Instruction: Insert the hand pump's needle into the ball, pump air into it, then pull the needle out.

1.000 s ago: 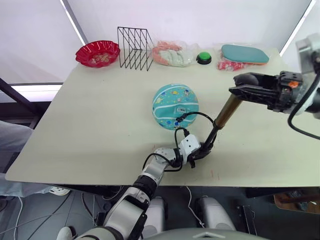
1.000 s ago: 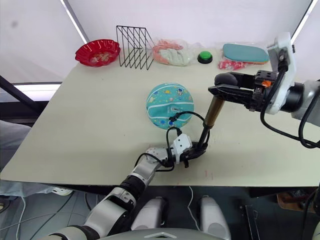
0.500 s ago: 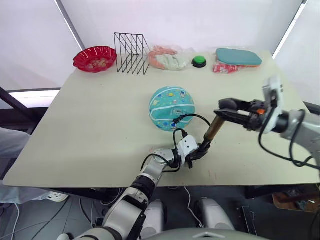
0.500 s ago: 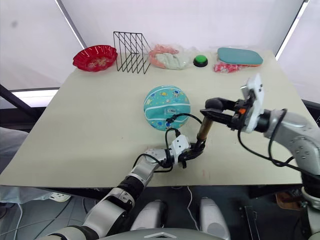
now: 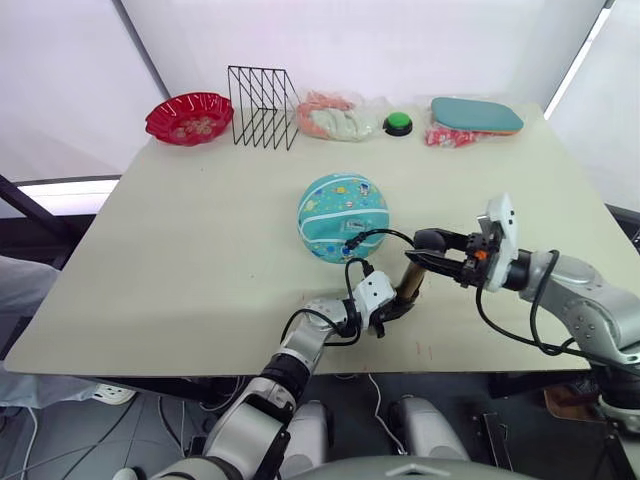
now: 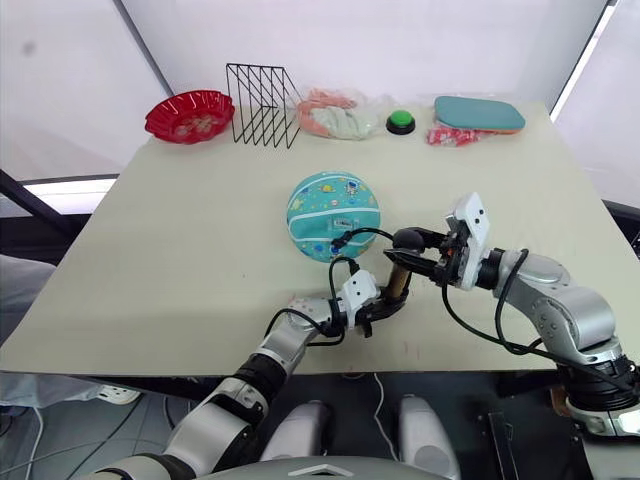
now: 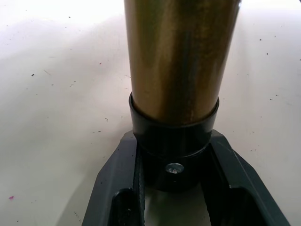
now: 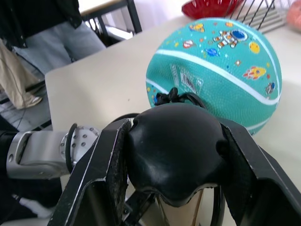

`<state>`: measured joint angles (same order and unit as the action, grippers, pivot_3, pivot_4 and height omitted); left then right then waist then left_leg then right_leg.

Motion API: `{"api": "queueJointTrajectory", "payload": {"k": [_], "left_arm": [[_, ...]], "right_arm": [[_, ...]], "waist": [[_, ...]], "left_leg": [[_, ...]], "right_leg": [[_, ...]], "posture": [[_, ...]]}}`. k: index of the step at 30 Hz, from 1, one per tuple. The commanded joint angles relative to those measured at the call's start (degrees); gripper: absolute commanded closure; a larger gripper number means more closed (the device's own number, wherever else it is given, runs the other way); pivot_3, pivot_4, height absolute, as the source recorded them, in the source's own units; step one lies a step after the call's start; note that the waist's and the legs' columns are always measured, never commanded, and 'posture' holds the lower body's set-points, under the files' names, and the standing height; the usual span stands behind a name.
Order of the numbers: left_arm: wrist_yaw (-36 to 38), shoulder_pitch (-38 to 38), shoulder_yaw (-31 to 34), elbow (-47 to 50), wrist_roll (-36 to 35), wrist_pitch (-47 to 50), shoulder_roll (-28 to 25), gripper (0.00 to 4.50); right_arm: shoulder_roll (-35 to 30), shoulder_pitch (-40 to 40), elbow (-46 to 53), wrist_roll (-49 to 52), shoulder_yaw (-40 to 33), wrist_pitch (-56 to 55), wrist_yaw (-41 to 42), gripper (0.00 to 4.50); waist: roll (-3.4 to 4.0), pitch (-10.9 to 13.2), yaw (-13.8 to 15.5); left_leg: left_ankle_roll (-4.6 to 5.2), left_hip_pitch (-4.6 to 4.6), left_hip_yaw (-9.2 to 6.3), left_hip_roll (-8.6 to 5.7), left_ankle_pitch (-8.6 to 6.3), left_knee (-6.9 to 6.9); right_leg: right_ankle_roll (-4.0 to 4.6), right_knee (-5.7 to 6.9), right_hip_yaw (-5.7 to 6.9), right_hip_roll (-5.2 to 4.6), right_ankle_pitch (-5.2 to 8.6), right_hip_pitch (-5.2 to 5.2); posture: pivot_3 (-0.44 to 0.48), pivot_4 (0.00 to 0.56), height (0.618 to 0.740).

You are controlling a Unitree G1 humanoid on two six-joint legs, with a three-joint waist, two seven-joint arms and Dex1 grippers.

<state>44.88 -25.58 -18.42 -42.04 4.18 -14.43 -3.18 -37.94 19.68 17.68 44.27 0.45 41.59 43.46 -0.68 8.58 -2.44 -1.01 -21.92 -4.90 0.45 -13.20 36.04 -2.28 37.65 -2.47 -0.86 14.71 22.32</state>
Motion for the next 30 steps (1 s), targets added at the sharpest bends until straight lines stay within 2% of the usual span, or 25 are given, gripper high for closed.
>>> {"api": "queueJointTrajectory", "payload": {"k": [1,5,10,14,21,25,30], "left_arm": [[0.2,2.1,0.0,-3.6,0.4,1.5,-1.0,3.45],[0.2,1.7,-0.1,-4.4,0.2,1.0,-0.8,3.45],[0.3,1.5,-0.3,-4.9,0.0,0.6,-0.6,3.45],[0.4,1.6,-0.4,-5.2,0.1,0.5,-0.4,3.45],[0.3,1.7,-0.5,-5.0,0.2,0.5,-0.5,3.45],[0.2,1.9,-0.4,-4.7,0.4,0.6,-0.5,3.45],[0.0,2.5,-0.3,-3.9,0.5,0.9,-0.5,3.45]], "right_arm": [[-3.0,5.0,5.3,7.0,-7.9,4.9,-1.5,2.46],[-8.5,12.8,5.7,18.2,-16.1,12.5,-4.4,2.46],[-12.4,17.7,3.5,24.3,-18.9,17.5,-7.2,2.46],[-11.5,16.6,2.8,19.9,-15.0,15.8,-6.5,2.46],[-4.8,6.0,-1.0,3.9,-1.0,4.4,-2.0,2.46],[-1.6,2.0,-3.2,-1.8,4.3,-0.9,0.5,2.46],[2.1,-2.8,-6.8,-8.5,9.8,-6.5,2.6,2.46]], "waist": [[0.01,0.1,0.2],[0.1,0.4,0.5],[0.01,0.5,0.7],[0.01,0.5,0.7],[-0.06,0.1,0.3],[-0.06,0.0,-0.1],[0.01,-0.2,-0.2]], "left_leg": [[0.0,-0.18,0.0,-0.05,0.01,0.03],[0.01,-0.59,-0.07,-0.11,0.01,0.17],[0.02,-0.78,-0.12,-0.12,0.01,0.22],[0.02,-0.77,-0.09,-0.12,0.01,0.22],[0.02,-0.47,-0.06,-0.09,0.02,0.24],[0.01,0.06,0.01,-0.04,0.0,0.16],[0.0,0.19,-0.01,0.07,0.0,0.1]], "right_leg": [[-0.02,0.04,-0.01,-0.04,-0.01,0.18],[-0.06,0.03,0.05,-0.09,-0.04,0.44],[-0.08,0.03,0.09,-0.1,-0.07,0.59],[-0.08,0.04,0.07,-0.1,-0.07,0.59],[-0.09,0.07,0.06,-0.07,-0.06,0.35],[-0.05,0.07,0.01,-0.05,-0.03,-0.07],[0.06,0.05,0.03,0.04,0.04,-0.18]], "posture": [[0.0,0.15,0.74],[0.0,0.15,0.74],[0.0,0.15,0.74],[0.0,0.15,0.74],[0.0,0.15,0.74],[0.0,0.15,0.74],[0.0,0.15,0.74]]}}
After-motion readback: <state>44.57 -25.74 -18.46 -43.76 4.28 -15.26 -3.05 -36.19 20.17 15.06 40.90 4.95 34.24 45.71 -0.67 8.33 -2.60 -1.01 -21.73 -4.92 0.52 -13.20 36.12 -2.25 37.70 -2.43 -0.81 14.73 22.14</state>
